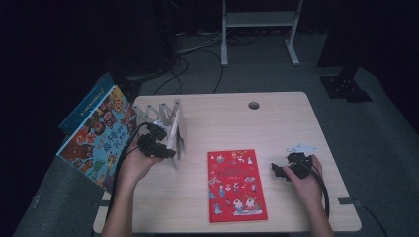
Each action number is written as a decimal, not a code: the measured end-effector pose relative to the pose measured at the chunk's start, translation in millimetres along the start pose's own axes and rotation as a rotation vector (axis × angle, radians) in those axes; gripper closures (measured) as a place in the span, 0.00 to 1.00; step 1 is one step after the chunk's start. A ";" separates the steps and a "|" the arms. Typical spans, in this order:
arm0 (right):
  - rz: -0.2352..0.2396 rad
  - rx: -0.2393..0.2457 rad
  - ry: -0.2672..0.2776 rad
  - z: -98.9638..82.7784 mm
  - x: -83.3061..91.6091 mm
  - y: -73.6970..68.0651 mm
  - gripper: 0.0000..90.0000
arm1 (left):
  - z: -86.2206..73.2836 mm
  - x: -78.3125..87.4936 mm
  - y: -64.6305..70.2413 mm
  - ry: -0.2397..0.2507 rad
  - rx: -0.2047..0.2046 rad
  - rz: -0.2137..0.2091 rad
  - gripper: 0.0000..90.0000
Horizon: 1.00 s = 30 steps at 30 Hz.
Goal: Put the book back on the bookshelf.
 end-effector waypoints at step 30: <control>-0.004 -0.001 0.001 -0.4 0.6 -0.2 0.03 | -22.3 7.4 12.3 0.113 -0.103 -0.077 0.56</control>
Point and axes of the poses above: each handheld gripper's, and its own axes: x roughly backward along the jaws, z roughly out of its top, y roughly to its right, the point moved 9 cm from there along -x, roughly forward along the jaws, and after that the axes turned 6 degrees about y, right-handed, at the moved point
